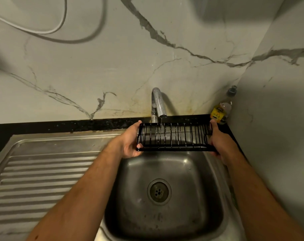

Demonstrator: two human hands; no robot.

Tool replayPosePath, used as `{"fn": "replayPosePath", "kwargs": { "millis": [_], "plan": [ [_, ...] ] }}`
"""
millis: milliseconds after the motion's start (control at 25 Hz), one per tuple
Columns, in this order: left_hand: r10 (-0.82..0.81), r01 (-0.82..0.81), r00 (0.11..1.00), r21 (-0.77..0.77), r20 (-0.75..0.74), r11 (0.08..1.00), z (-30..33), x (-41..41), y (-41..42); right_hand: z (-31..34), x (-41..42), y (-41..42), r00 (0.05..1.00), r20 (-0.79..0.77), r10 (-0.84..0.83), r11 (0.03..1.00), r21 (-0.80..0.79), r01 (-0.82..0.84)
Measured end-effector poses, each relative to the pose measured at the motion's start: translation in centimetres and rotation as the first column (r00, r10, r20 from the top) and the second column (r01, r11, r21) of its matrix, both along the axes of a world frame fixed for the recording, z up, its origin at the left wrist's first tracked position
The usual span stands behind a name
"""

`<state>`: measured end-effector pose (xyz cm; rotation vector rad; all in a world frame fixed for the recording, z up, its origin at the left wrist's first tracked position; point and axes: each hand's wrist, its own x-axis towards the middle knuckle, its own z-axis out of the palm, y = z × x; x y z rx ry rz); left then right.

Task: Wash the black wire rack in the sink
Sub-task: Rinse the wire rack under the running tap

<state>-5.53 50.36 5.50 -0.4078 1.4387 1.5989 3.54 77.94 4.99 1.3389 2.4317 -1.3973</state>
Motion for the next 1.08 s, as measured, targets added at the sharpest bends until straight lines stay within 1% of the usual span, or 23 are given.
{"fn": "replayPosePath", "kwargs": {
  "millis": [120, 240, 400, 560, 680, 760, 880, 1000, 1080],
  "plan": [
    [-0.041, 0.040, 0.999, -0.043, -0.033, 0.998, 0.5, 0.3, 1.4, -1.2, 1.2, 0.7, 0.998, -0.016, -0.056, 0.996, -0.068, 0.055],
    [-0.042, 0.037, 0.997, -0.072, -0.059, 0.997, 1.0, 0.3, 2.0, -1.7, 2.0, 0.8, 0.987, -0.027, -0.157, 0.969, -0.199, 0.149],
    [-0.045, 0.035, 0.995, -0.112, -0.085, 0.993, 1.7, 0.4, 2.5, -1.8, 2.3, 0.7, 0.979, -0.053, -0.195, 0.951, -0.255, 0.176],
    [-0.070, 0.056, 0.992, -0.130, -0.105, 0.990, 1.5, 0.5, 2.1, -2.2, 2.5, 0.4, 0.987, -0.040, -0.158, 0.958, -0.247, 0.144],
    [-0.041, 0.031, 0.996, -0.116, -0.083, 0.993, 0.6, 0.9, 0.4, -2.9, 2.1, -0.5, 0.991, -0.014, -0.132, 0.960, -0.250, 0.124],
    [-0.007, -0.004, 0.997, -0.134, -0.082, 0.991, -0.2, 1.0, -1.1, -3.1, 1.7, -1.5, 0.997, 0.002, -0.077, 0.974, -0.214, 0.076],
    [0.048, -0.060, 0.996, -0.151, -0.079, 0.987, -1.1, 0.9, -3.4, -2.4, 1.0, -3.2, 0.998, -0.066, 0.010, 0.988, -0.156, -0.021],
    [0.074, -0.083, 0.994, -0.120, -0.079, 0.989, -1.7, 1.3, -5.3, -1.7, 0.4, -5.0, 0.991, -0.134, 0.012, 0.987, -0.160, -0.034],
    [0.091, -0.099, 0.993, -0.106, -0.081, 0.989, -1.8, 1.8, -6.0, -1.8, -0.1, -5.9, 0.993, -0.116, 0.019, 0.992, -0.122, -0.033]
  ]
}}
